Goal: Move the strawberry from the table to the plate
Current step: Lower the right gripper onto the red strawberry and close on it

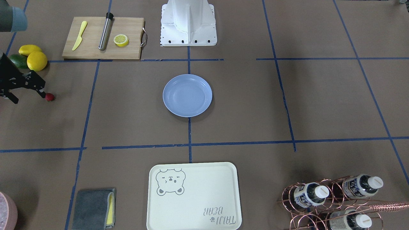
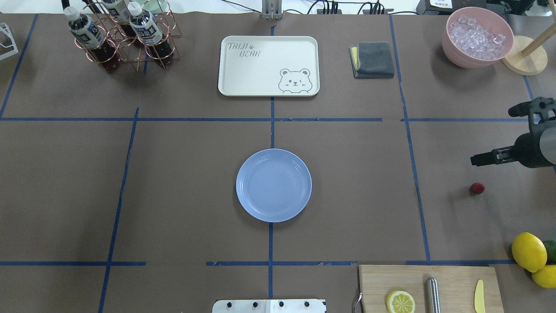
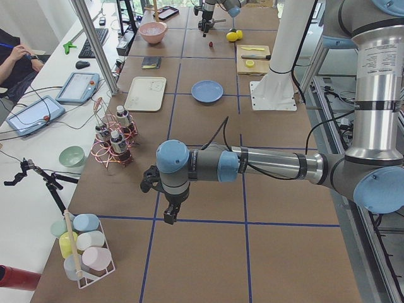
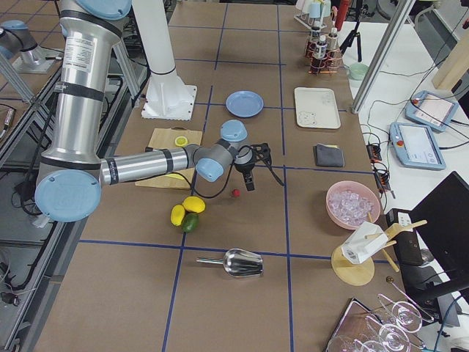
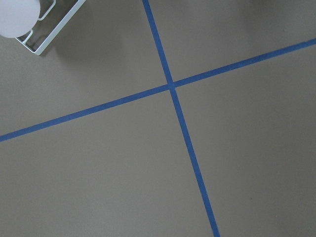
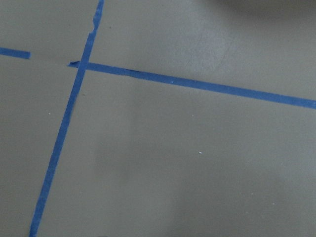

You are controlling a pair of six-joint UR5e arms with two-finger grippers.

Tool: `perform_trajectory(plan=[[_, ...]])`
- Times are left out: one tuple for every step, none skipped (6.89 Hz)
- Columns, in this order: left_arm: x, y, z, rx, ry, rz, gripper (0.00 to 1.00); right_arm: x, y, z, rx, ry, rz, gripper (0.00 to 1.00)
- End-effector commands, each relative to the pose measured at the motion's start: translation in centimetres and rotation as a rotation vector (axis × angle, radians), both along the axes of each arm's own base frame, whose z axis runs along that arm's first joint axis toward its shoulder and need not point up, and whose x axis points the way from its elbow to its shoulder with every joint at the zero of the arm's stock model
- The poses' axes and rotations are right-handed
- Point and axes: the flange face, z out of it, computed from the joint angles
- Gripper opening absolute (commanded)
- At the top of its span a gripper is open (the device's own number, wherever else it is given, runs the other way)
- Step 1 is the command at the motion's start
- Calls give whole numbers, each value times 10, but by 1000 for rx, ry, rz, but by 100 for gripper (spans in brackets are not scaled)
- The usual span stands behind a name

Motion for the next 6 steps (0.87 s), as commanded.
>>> perform_trajectory(plan=[[0, -1, -1, 3, 0, 0, 100, -27, 21, 20, -3, 48, -32, 94], [0, -1, -1, 4, 1, 1, 100, -33, 23, 28, -12, 58, -46, 90], [0, -1, -2, 5, 1, 1, 100, -36, 25, 29, -13, 59, -55, 86], [0, -1, -2, 5, 1, 1, 100, -39, 28, 36, -22, 69, -66, 84], [0, -1, -2, 5, 1, 1, 100, -41, 29, 38, -23, 72, -70, 79], [0, -1, -2, 5, 1, 1, 100, -40, 29, 43, -25, 80, -72, 69]])
